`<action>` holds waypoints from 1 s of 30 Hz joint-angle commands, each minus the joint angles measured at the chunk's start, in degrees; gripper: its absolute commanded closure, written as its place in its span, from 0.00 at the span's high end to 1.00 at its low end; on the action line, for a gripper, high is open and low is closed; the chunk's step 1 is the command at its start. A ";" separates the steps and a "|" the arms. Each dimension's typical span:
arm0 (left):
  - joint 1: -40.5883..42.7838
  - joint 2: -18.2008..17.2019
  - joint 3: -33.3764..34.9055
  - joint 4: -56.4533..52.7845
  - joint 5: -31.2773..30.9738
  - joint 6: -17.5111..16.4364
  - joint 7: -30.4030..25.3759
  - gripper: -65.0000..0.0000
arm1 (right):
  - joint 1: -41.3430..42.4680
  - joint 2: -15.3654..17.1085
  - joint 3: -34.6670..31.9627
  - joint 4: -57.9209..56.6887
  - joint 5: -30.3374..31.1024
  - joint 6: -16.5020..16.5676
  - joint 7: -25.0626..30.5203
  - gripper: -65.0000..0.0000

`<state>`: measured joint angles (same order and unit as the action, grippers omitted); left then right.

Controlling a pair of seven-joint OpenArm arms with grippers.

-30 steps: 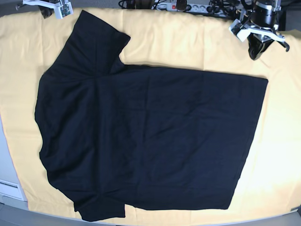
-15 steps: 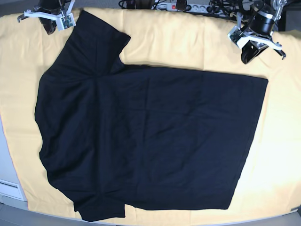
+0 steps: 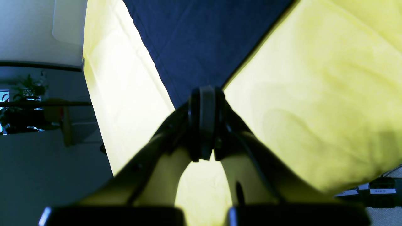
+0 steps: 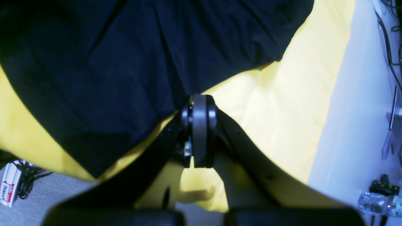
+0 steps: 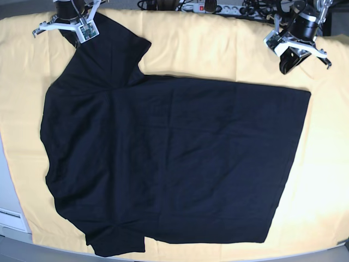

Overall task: Fold the T-shirt properly
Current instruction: 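Move right gripper to the shirt shoulder, left gripper to the hem corner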

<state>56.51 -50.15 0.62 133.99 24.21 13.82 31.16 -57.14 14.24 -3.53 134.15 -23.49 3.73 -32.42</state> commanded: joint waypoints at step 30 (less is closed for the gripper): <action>-20.33 -18.27 -0.48 -20.28 -3.26 -32.28 -16.39 0.44 | -0.68 0.22 0.22 0.85 7.02 10.27 0.26 0.00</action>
<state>36.49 -67.26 0.73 113.23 20.80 -19.14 14.98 -57.14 14.26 -3.49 134.15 -16.03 14.41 -32.80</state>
